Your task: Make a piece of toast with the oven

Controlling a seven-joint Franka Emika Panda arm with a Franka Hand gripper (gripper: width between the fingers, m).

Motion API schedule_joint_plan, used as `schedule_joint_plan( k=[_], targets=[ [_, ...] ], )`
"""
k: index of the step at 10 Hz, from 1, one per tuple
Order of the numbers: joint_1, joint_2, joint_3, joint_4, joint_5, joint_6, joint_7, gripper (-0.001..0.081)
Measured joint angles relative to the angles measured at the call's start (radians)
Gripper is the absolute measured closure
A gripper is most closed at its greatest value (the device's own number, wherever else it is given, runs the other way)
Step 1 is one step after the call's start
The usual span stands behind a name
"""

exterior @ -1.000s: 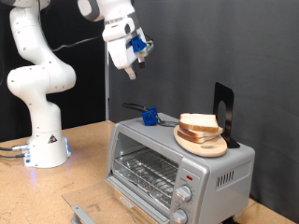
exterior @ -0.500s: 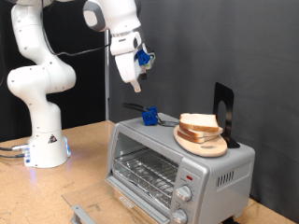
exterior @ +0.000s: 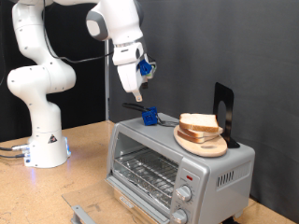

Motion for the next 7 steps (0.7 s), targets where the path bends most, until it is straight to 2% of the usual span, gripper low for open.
schedule_joint_plan(
  k=[3, 7],
  targets=[
    [-0.001, 0.001, 0.052, -0.052, -0.032, 0.102, 0.005, 0.0124],
    [-0.019, -0.001, 0.114, -0.081, -0.069, 0.169, 0.130, 0.0124]
  ],
)
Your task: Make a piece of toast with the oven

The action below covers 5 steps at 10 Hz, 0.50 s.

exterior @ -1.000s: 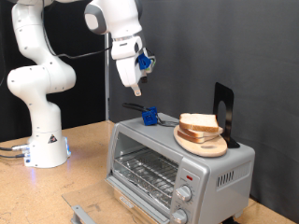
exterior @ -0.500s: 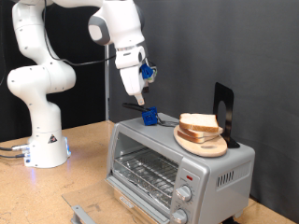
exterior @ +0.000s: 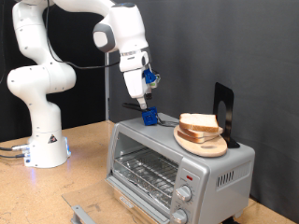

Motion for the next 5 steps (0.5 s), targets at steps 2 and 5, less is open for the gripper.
schedule_joint_plan(
  k=[2, 5],
  targets=[
    [-0.017, 0.001, 0.019, -0.009, -0.024, 0.002, 0.049, 0.0124],
    [-0.025, 0.007, 0.023, -0.034, -0.036, 0.035, 0.054, 0.0124]
  ],
)
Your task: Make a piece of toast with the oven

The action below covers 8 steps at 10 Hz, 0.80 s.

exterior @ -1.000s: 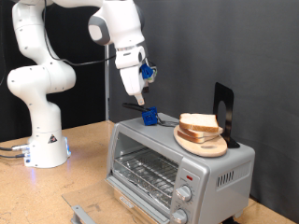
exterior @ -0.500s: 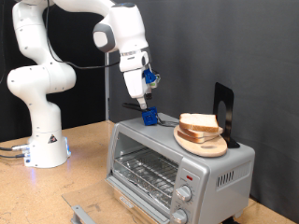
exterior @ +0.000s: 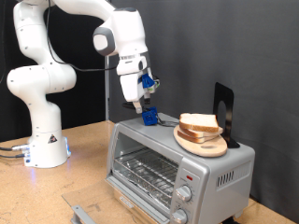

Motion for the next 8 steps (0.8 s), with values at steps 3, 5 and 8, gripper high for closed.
schedule_joint_plan(
  k=[3, 5, 8],
  targets=[
    [0.006, 0.024, 0.001, -0.006, 0.007, 0.048, -0.037, 0.0124],
    [0.018, 0.036, 0.000, 0.004, 0.034, 0.038, -0.072, 0.0124],
    [0.031, 0.043, -0.001, 0.019, 0.076, -0.020, -0.110, 0.0124]
  ],
)
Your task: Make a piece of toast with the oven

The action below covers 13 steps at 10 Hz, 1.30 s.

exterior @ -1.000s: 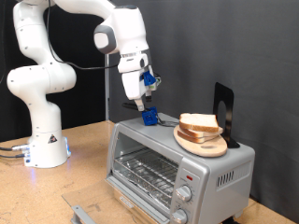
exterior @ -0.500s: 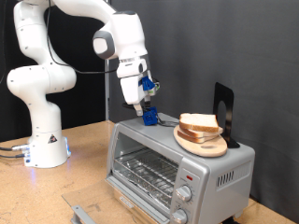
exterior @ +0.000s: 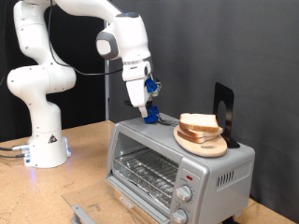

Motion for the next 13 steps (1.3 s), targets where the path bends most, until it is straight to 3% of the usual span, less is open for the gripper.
schedule_joint_plan(
  k=[8, 13],
  targets=[
    [0.008, -0.002, 0.001, 0.001, 0.018, -0.010, 0.026, 0.0124],
    [0.007, -0.058, -0.027, 0.027, 0.082, -0.106, 0.033, 0.0124]
  ],
)
